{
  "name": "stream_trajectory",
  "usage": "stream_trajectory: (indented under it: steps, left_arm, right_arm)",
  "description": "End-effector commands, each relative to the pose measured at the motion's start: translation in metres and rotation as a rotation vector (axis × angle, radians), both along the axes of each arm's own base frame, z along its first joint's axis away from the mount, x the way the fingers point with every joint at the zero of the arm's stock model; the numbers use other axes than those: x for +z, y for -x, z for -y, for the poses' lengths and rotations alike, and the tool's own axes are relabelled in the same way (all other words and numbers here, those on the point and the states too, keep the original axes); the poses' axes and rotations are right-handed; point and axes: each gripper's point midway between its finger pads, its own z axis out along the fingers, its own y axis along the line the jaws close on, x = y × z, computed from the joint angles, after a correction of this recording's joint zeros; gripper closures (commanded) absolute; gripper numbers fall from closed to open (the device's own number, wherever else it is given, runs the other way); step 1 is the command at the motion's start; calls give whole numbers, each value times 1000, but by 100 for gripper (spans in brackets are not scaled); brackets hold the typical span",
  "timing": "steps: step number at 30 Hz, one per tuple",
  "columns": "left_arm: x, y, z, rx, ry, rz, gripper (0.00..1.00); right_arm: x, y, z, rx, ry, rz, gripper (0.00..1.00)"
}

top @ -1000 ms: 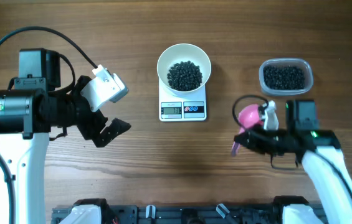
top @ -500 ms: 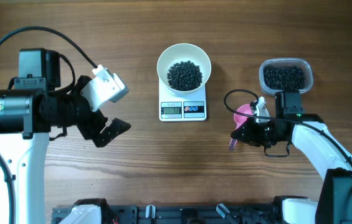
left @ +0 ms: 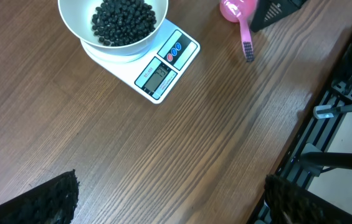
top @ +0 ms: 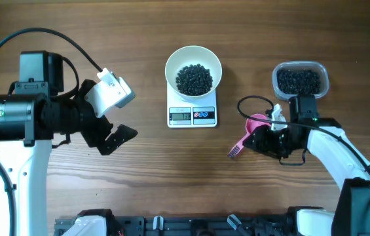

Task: Scoop item into bowl and weigh 150g on scale
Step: 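Lower the pink scoop onto the table left of the tub and release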

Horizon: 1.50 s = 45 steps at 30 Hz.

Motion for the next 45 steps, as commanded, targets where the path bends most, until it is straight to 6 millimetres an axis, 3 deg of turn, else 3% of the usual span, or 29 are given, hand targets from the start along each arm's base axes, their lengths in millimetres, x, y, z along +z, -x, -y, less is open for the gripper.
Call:
stream_trajectory:
  steps: [1, 4, 6, 8, 14, 19, 30, 39, 45]
  left_arm:
    - [7, 0, 0, -5, 4, 28, 0]
    - [7, 0, 0, -5, 4, 28, 0]
    - [7, 0, 0, -5, 4, 28, 0]
    - [7, 0, 0, -5, 4, 28, 0]
    - [7, 0, 0, -5, 4, 28, 0]
    - [7, 0, 0, -5, 4, 28, 0]
    - [7, 0, 0, -5, 4, 28, 0]
    - [7, 0, 0, -5, 4, 28, 0]
    - [7, 0, 0, -5, 4, 28, 0]
  right_arm:
    - [12, -17, 4, -40, 18, 37, 37]
    - [13, -17, 2, -187, -12, -62, 37]
    - [13, -14, -2, -195, -15, -86, 37]
    - [11, -12, -2, -217, 15, -106, 31]
    - [-3, -11, 22, -379, 182, -160, 29]
    - [-7, -23, 41, -396, 282, -90, 26]
    - [7, -67, 34, -358, 222, 123, 25]
    - [26, -99, 26, -191, 203, 361, 23]
    - [38, -104, 30, -205, 187, 394, 18]
